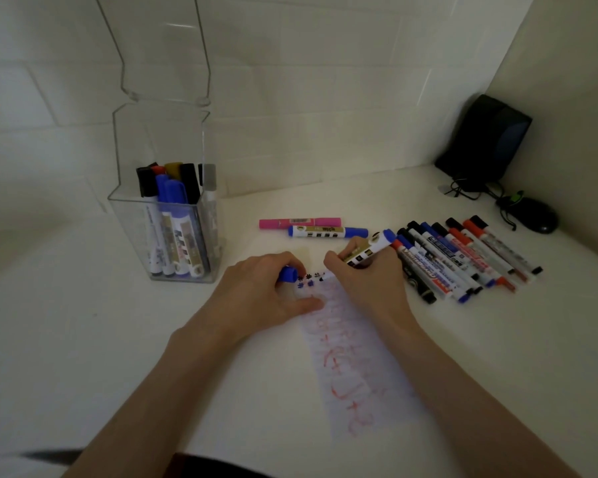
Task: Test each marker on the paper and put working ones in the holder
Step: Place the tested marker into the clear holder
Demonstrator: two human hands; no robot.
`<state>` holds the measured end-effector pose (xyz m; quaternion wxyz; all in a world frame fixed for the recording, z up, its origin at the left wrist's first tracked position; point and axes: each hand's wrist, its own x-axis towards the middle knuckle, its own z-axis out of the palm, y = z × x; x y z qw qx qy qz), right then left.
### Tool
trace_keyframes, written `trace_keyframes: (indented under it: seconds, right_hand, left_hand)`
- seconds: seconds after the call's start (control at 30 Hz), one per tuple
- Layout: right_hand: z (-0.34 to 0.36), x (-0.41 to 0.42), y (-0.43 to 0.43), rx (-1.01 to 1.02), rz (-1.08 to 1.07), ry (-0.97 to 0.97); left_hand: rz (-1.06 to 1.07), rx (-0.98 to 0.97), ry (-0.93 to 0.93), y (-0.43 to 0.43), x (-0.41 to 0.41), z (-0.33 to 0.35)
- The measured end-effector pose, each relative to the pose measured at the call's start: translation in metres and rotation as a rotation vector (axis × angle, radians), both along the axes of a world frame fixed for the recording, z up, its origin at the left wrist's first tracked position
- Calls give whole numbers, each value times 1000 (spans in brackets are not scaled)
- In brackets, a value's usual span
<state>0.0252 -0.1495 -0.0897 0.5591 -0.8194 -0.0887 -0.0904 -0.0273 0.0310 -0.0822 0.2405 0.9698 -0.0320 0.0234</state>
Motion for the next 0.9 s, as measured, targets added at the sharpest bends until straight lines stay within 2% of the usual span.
trace_keyframes:
  seconds: [0.9]
  right_hand:
    - [5,-4,-1,-3,25,29]
  left_hand:
    - [-14,20,0,-1,-2,3]
